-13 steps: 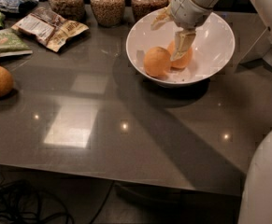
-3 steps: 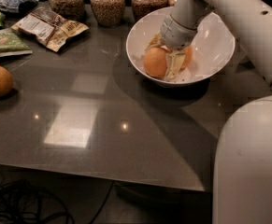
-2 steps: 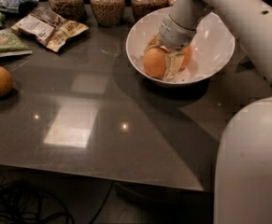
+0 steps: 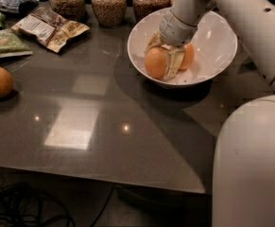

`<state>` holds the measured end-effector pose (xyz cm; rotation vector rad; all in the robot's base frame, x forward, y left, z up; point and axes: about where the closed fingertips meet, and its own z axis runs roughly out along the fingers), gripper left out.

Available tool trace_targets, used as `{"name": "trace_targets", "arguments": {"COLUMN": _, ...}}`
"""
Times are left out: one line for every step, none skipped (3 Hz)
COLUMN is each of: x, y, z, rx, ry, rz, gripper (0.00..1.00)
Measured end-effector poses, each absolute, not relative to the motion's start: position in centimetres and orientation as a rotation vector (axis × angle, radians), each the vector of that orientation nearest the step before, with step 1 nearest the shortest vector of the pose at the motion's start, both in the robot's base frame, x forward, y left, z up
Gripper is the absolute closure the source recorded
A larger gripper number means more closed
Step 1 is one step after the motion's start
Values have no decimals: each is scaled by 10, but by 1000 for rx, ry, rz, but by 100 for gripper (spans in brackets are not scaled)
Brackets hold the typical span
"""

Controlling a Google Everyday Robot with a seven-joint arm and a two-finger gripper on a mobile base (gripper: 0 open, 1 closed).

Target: Pick orange from white bowl

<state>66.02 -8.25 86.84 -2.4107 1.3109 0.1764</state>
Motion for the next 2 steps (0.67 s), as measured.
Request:
{"name": "trace_targets", "arguments": {"x": 661, "y": -75, "z": 896, "rx": -2349, "ry": 1264, "rz": 175, "gripper": 98}}
{"name": "trace_targets", "arguments": {"x": 653, "y": -72, "z": 928, "rx": -2279, "ry": 1217, "rz": 180, "gripper": 100}}
